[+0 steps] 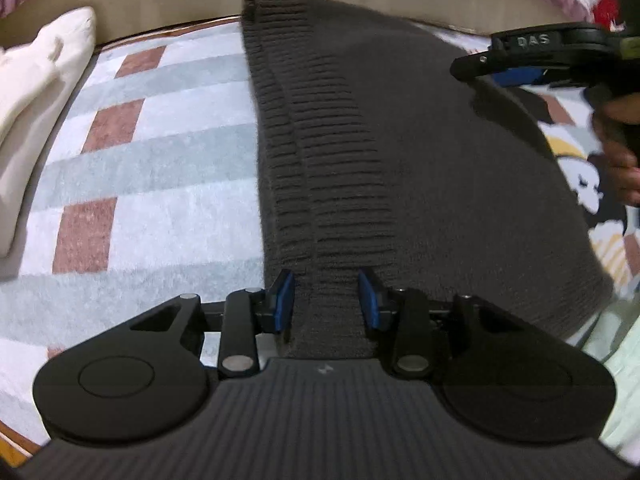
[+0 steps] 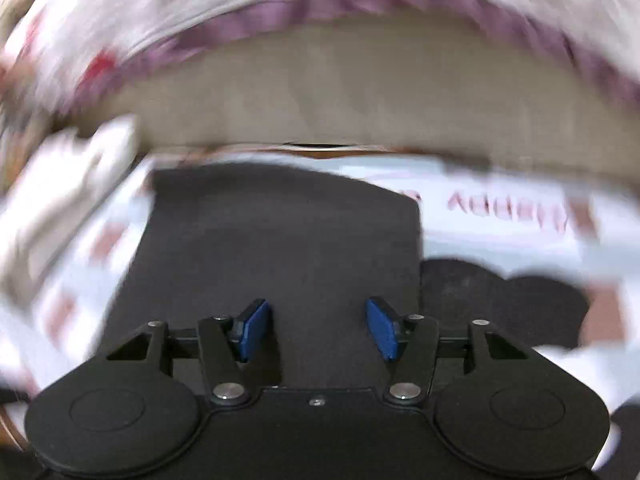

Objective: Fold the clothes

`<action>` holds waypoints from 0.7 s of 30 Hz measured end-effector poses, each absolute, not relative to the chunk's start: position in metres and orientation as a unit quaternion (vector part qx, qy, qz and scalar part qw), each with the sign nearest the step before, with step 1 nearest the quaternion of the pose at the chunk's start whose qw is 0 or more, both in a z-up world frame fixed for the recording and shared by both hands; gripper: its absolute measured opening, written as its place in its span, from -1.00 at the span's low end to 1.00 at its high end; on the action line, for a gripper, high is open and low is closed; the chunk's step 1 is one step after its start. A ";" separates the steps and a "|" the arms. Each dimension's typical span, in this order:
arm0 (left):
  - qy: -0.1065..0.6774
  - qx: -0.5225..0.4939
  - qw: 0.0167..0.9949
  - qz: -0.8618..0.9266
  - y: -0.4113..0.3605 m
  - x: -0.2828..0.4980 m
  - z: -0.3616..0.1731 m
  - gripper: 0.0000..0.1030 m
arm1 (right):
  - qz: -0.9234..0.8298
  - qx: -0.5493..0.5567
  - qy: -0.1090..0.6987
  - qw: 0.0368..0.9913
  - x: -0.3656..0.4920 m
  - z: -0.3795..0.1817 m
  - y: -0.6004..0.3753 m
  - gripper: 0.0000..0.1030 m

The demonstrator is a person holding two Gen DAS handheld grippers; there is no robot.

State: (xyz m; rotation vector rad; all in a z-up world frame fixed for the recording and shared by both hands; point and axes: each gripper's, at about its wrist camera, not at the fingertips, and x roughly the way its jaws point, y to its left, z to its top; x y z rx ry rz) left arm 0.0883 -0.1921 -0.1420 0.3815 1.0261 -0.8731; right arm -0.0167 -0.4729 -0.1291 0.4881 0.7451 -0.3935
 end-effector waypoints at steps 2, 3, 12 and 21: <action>0.484 0.153 0.764 -0.400 -0.180 0.095 -0.145 -0.20 | -0.202 0.193 0.368 0.887 -0.009 -0.139 -0.478 0.17; 0.491 0.140 0.762 -0.399 -0.175 0.098 -0.146 -0.18 | -0.204 0.170 0.374 0.889 -0.007 -0.143 -0.477 0.22; 0.528 0.050 0.732 -0.427 -0.145 0.130 -0.143 -0.01 | -0.180 0.275 0.364 0.871 -0.075 -0.140 -0.474 0.38; 0.476 0.087 0.761 -0.431 -0.146 0.135 -0.143 0.19 | -0.121 0.335 0.356 0.864 -0.132 -0.179 -0.423 0.62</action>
